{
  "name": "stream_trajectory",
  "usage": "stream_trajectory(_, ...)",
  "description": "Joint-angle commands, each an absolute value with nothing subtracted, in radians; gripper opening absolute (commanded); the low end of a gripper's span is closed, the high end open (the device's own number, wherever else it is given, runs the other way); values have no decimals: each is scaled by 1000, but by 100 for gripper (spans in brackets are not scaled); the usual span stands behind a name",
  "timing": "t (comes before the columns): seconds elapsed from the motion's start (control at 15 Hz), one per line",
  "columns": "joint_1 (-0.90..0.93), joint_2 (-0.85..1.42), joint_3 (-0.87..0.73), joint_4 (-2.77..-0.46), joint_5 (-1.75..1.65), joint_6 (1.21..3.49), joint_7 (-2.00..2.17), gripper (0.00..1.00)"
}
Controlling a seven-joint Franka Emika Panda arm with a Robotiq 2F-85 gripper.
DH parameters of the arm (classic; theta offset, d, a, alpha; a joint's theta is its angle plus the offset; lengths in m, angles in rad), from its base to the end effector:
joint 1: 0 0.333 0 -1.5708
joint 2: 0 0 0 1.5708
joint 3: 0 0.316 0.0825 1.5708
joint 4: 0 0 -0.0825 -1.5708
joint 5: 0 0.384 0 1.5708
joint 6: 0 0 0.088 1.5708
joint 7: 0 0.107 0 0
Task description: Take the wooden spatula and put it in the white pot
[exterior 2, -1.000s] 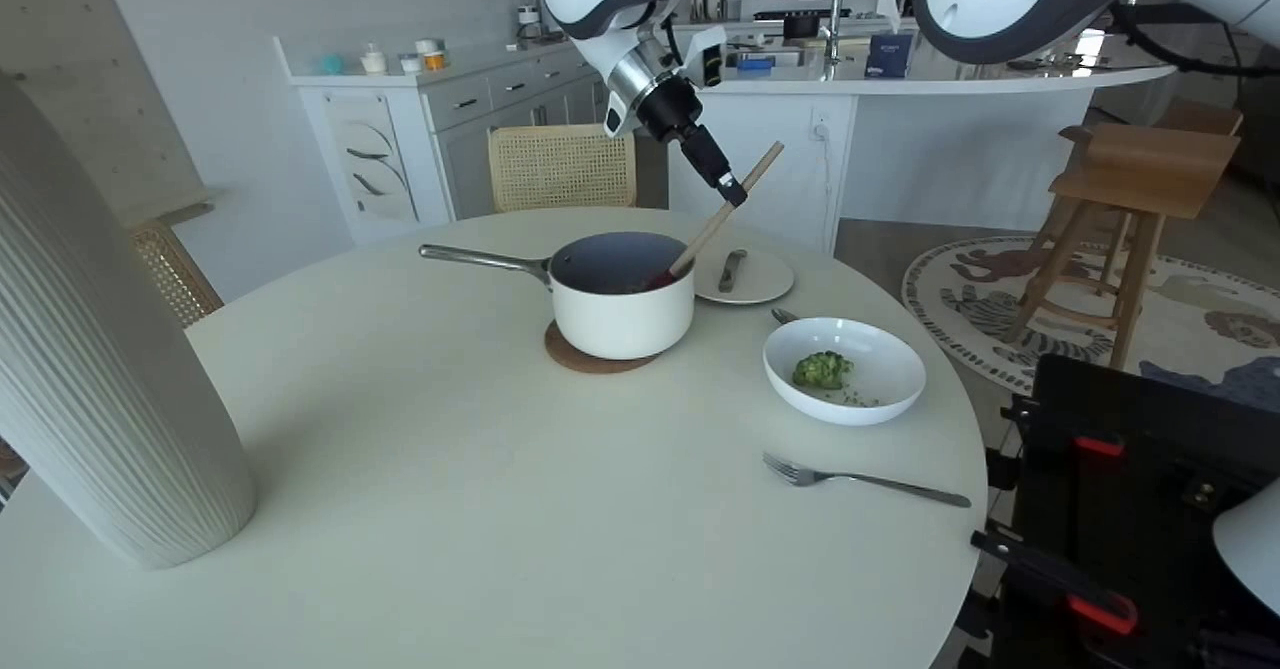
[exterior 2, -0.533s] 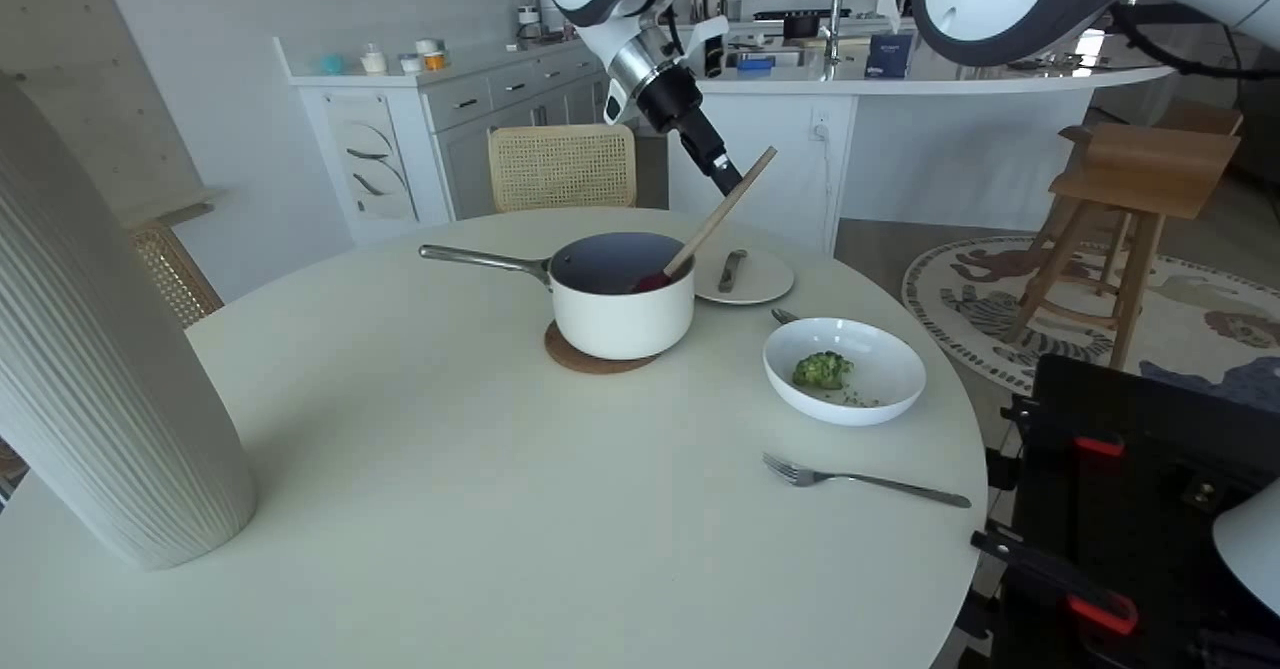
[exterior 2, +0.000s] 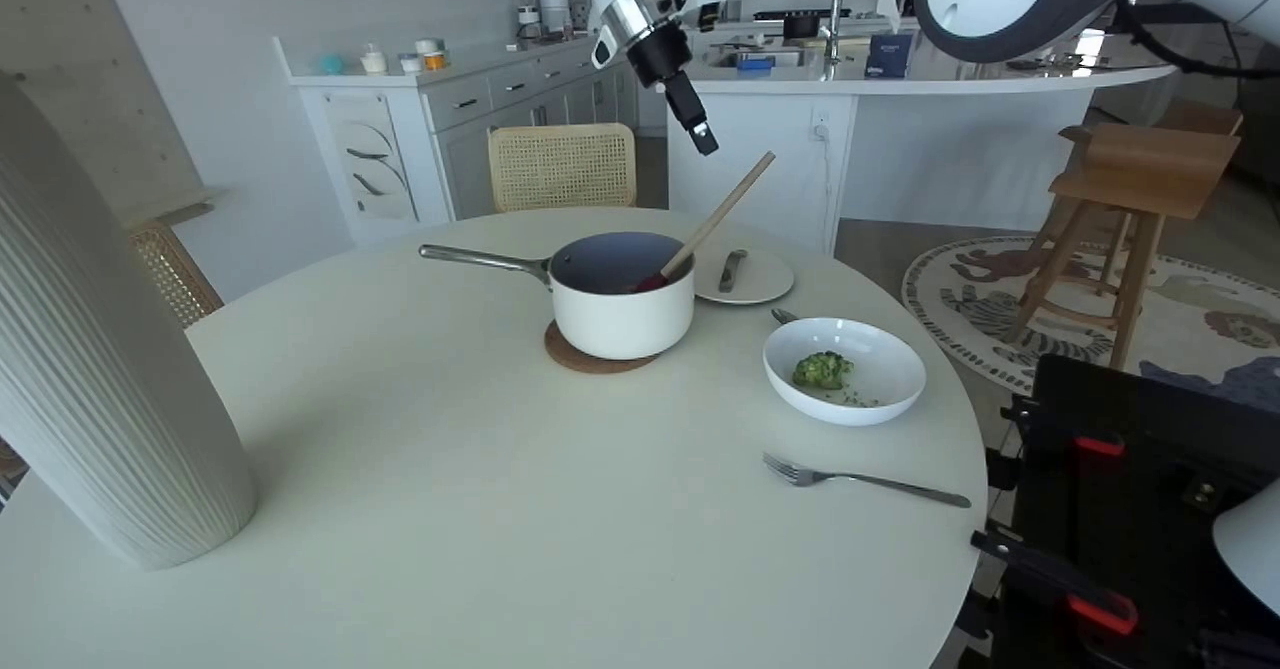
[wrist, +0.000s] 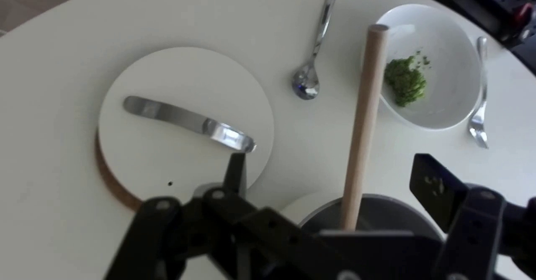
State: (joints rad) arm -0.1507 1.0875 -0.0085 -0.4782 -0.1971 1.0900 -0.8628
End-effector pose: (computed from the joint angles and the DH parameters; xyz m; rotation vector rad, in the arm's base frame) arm 0.7182 -0.1386 0.3587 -2.8261 -0.9639 0.7811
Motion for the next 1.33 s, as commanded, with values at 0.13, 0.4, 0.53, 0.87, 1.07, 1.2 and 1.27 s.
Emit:
stream_trajectory(0.13, -145, 1127, -37, -294, -180, 1217, -840, 100)
stream_trajectory(0.4, -160, 1069, -2, -355, -107, 1396, -822, 100)
stream_trajectory(0.53, -171, 1065, 23, -357, -58, 1466, -830, 100)
stream_trajectory(0.87, -179, 1069, 32, -376, -19, 1536, -844, 100)
stream_trajectory(1.07, -188, 1070, 38, -375, -9, 1546, -849, 100)
stream_trajectory(1.2, -189, 1070, 38, -375, -8, 1546, -853, 100)
stream_trajectory(1.27, -189, 1070, 38, -375, -8, 1547, -854, 100)
